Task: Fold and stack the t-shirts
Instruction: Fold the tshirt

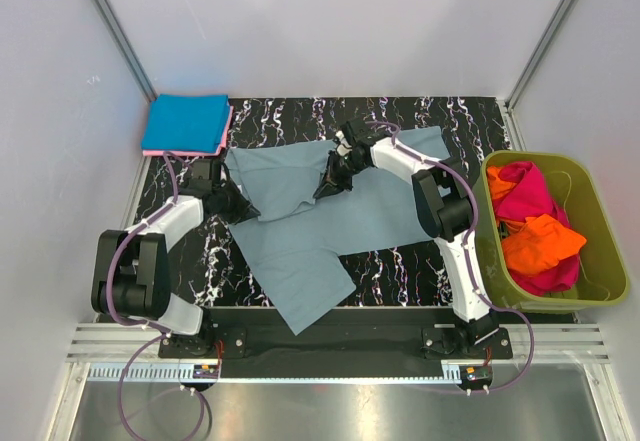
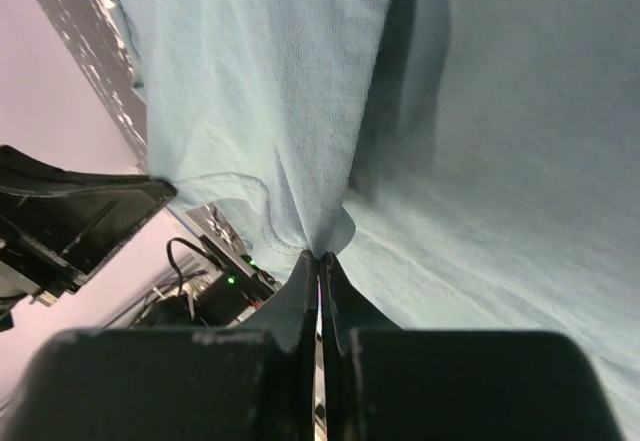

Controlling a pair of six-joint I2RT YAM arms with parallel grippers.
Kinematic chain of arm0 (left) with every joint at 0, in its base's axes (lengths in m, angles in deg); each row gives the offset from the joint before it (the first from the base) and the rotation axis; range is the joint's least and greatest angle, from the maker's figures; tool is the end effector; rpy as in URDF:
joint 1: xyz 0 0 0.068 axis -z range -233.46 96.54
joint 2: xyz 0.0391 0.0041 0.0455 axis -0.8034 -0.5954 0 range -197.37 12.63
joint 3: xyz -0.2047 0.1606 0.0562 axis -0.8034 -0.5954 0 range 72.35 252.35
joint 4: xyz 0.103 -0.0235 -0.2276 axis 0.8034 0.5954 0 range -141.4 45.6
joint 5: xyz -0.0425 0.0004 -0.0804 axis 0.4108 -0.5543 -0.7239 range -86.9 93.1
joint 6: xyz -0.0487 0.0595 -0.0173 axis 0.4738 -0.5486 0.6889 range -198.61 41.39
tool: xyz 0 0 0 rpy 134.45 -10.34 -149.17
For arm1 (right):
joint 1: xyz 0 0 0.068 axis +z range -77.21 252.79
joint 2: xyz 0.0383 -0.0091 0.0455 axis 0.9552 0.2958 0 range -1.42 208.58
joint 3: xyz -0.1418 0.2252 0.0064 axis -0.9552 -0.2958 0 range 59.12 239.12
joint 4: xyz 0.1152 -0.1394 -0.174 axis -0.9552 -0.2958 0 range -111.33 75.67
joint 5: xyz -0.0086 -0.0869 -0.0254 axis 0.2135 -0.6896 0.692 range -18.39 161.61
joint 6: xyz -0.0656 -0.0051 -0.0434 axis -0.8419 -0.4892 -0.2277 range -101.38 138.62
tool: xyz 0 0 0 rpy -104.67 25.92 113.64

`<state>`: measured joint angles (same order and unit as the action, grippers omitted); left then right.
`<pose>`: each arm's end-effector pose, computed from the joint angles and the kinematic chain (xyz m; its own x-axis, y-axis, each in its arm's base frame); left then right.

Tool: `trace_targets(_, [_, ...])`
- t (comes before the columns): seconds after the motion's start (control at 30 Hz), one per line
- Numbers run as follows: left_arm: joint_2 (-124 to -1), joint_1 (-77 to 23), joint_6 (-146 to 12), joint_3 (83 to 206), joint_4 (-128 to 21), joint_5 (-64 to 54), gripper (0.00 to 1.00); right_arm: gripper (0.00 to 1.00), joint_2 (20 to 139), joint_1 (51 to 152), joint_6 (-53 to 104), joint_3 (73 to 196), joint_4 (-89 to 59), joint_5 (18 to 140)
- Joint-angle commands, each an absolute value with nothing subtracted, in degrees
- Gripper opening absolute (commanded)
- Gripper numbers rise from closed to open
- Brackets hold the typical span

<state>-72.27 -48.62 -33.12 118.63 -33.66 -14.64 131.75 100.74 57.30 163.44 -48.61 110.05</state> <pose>0.2911 -0.0455 0.1554 -0.7588 -0.6174 -0.2075 -0.4174 0.7054 -0.5729 0.4106 0.2653 0.1275 -0.9997 0.0240 -0.0063 0.0122 0.6985 0.7155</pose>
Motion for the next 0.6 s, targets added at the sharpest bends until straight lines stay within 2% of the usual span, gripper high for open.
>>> trace_targets(0.0, [-72.4,-49.3,-34.1,119.7,-34.4,-13.5,0.0,0.0,131.9,100.5,53.5,165.6,-53.9,108.9])
trace_targets(0.2, [-73.0,-49.4,-34.6,119.3,-33.8,-13.9,0.01,0.01,132.8,100.5,51.0,165.6,-57.0,107.2])
trace_targets(0.23, [-73.1,-49.4,-34.8,119.1,-33.7,-14.4,0.06,0.05,133.0,100.5,50.4,165.7,-58.2,106.7])
trace_targets(0.27, [-73.0,-49.4,-34.9,118.7,-33.6,-14.5,0.13,0.19,133.1,100.4,49.7,166.1,-58.8,105.8])
trace_targets(0.33, [-71.1,-49.5,-35.6,118.2,-33.3,-13.4,0.19,0.26,132.4,100.0,47.4,167.0,-60.8,104.1])
trace_targets(0.37, [-70.2,-49.7,-36.1,118.5,-32.3,-12.6,0.27,0.32,131.9,99.8,46.8,167.5,-61.1,102.7])
trace_targets(0.4, [-69.0,-49.9,-36.3,119.0,-31.6,-11.5,0.31,0.35,131.5,99.1,46.0,168.2,-61.5,101.9])
trace_targets(0.47, [-66.3,-50.6,-38.4,121.5,-30.3,-7.9,0.33,0.42,129.9,98.4,45.1,171.0,-62.8,98.8])
trace_targets(0.57, [-66.6,-51.7,-41.5,127.2,-29.8,-4.9,0.36,0.44,127.7,96.4,43.9,173.9,-63.6,96.5])
